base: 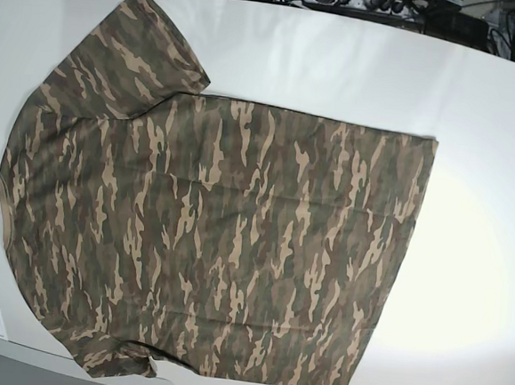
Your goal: Fold the T-shirt properly
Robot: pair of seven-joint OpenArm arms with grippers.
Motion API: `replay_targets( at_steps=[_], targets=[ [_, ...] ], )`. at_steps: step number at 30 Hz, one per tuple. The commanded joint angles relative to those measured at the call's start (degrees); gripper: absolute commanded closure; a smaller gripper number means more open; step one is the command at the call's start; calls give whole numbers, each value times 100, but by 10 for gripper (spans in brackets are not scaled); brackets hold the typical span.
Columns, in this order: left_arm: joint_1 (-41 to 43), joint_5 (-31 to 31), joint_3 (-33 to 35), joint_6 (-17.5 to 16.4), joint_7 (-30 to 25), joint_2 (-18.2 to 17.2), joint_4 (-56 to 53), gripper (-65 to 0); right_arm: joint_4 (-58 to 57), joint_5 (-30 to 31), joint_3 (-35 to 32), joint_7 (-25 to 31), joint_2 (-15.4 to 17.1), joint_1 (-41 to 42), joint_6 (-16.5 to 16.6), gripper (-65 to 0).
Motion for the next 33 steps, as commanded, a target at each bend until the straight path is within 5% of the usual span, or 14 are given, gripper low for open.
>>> replay_targets(
  at_steps=[1,5,9,17,25,33],
  targets=[
    [234,-17,13,-44,7,-184,407,0,463,44,11,52,114,-269,-81,0],
    [844,352,9,144,190,-793,1659,0,1884,15,15,50,448,-1045,-389,0],
    [1307,1121,4,586,195,-1217,2603,0,2898,-739,15,52,514,-1484,-686,0],
    [1375,2055,-304,833,496,-1497,3847,0,3193,-1985,15,103,531,-1484,-1357,0],
    [1237,1574,-1827,55,295,-1497,4057,0,3193,-2813,15,116,564,-1115,-1912,0],
    [203,990,-2616,-848,-70,-1762,3731,0,3193,-2809,15,479,627,-22,-1797,0]
  ],
)
